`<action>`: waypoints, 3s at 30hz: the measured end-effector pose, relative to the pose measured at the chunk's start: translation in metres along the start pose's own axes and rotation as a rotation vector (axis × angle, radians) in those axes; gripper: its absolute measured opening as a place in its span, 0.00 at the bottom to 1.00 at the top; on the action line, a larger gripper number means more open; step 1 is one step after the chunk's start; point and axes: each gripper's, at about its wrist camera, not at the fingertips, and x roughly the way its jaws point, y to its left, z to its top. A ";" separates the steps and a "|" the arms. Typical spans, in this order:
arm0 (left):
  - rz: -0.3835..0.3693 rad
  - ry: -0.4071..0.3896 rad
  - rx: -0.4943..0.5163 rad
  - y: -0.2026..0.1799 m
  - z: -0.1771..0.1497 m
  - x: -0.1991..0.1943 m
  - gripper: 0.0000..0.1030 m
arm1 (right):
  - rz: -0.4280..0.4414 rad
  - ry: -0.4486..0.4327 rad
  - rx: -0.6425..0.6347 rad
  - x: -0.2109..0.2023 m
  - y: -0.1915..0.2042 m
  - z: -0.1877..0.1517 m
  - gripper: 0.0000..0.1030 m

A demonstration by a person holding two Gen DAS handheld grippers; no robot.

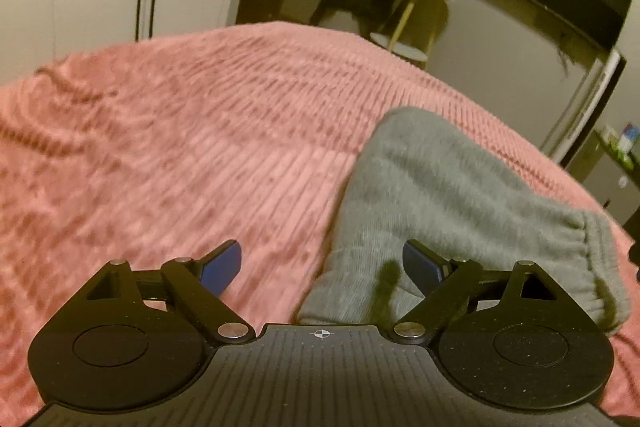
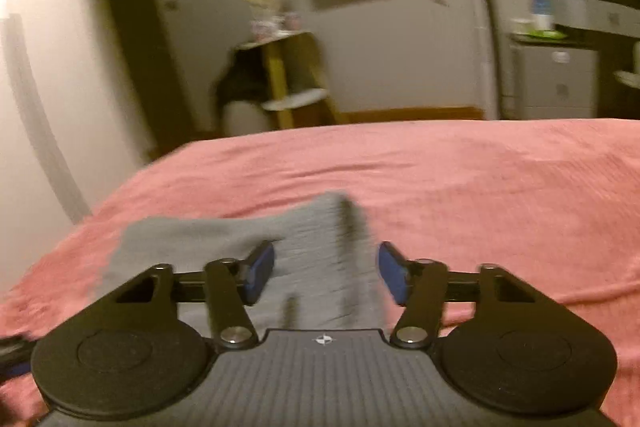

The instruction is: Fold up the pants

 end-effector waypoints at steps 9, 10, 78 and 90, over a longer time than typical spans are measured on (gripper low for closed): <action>0.040 0.123 0.094 -0.015 -0.011 0.026 0.93 | 0.060 0.318 -0.083 0.039 0.022 -0.033 0.24; 0.047 0.139 0.100 -0.015 -0.012 0.028 0.94 | 0.048 0.365 -0.052 0.044 0.017 -0.034 0.20; -0.325 0.325 0.125 -0.050 0.068 0.144 0.54 | 0.400 0.422 0.472 0.165 -0.119 0.019 0.50; -0.392 0.176 0.099 -0.083 0.108 0.102 0.39 | 0.392 0.254 0.325 0.127 -0.085 0.079 0.49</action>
